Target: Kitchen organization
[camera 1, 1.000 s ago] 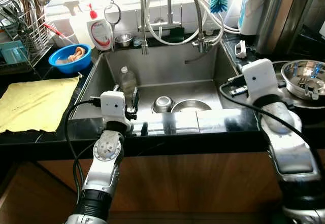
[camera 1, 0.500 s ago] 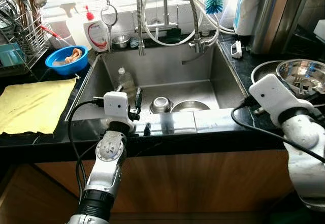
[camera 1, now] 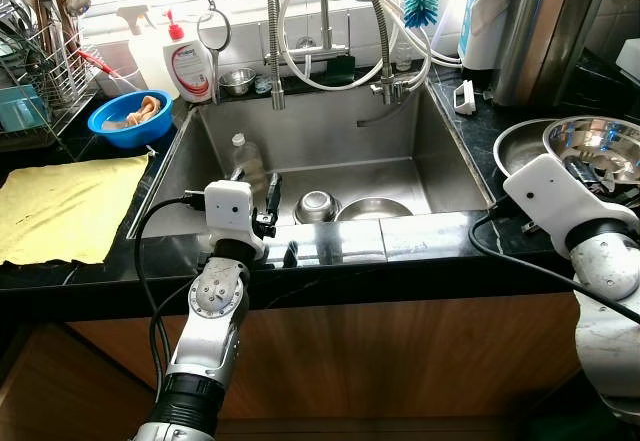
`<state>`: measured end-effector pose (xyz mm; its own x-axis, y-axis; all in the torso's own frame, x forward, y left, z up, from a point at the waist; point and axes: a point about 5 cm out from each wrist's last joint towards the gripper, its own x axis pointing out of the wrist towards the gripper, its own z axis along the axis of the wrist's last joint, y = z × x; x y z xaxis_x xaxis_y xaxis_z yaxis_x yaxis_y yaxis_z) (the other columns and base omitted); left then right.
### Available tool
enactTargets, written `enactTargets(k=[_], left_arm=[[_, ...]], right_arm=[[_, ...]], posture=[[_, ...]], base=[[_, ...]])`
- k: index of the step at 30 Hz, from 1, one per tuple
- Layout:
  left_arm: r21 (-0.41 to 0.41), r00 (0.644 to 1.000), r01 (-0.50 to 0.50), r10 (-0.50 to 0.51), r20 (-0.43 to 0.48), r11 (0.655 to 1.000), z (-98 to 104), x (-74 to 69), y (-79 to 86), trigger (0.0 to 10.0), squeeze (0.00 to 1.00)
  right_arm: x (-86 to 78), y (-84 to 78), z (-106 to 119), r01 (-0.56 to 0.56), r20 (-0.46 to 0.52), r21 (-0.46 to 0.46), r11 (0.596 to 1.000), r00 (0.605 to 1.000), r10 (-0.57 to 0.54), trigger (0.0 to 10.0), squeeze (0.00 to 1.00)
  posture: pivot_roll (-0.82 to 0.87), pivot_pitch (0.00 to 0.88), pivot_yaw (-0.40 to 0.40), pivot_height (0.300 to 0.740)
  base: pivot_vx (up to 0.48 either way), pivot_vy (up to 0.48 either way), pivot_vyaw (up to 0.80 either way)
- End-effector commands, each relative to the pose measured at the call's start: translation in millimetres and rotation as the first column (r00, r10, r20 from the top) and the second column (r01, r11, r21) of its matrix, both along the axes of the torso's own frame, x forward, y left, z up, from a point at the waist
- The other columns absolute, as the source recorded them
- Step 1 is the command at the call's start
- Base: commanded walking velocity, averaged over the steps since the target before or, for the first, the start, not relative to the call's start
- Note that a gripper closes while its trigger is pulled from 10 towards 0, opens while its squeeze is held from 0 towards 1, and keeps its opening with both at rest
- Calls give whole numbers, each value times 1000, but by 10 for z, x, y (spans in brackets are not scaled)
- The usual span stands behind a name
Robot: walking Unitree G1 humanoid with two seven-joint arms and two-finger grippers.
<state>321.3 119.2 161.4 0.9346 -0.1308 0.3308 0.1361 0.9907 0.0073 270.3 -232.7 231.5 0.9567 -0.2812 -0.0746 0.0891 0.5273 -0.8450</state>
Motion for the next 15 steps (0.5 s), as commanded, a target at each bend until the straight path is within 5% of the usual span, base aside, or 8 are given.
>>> enactTargets(k=[1,2,3,4,5,15], left_arm=[[6,1000,-4,4,-17,1000,-41,-3,38,10000,0],[6,1000,-3,4,-18,1000,-42,-2,37,10000,0],[6,1000,-3,3,-18,1000,-43,-2,36,10000,0],[8,1000,-1,2,-20,1000,-51,-2,29,10000,0],[8,1000,-1,1,-21,1000,-55,-3,27,10000,0],[10,1000,3,-2,-24,1000,-62,-6,23,10000,0]], right_arm=[[-30,58,19,-31,4,0,1000,1000,31,10000,0],[-30,57,16,-31,4,1,1000,1000,31,10000,55],[-28,57,10,-30,4,2,1000,1000,30,10000,1000],[-25,55,-9,-23,-1,-10,1000,1000,23,10000,1000],[-25,54,-17,-21,-4,-17,1000,1000,21,10000,0],[-45,10,68,15,53,-38,999,999,-13,10000,0]], posture=[[-284,0,117,740],[-284,0,117,740],[-284,0,117,740],[-284,0,117,740],[-284,0,117,740],[-284,0,116,740]], base=[[0,0,0],[0,0,0],[0,0,0],[0,0,0],[0,0,0],[0,0,0]])
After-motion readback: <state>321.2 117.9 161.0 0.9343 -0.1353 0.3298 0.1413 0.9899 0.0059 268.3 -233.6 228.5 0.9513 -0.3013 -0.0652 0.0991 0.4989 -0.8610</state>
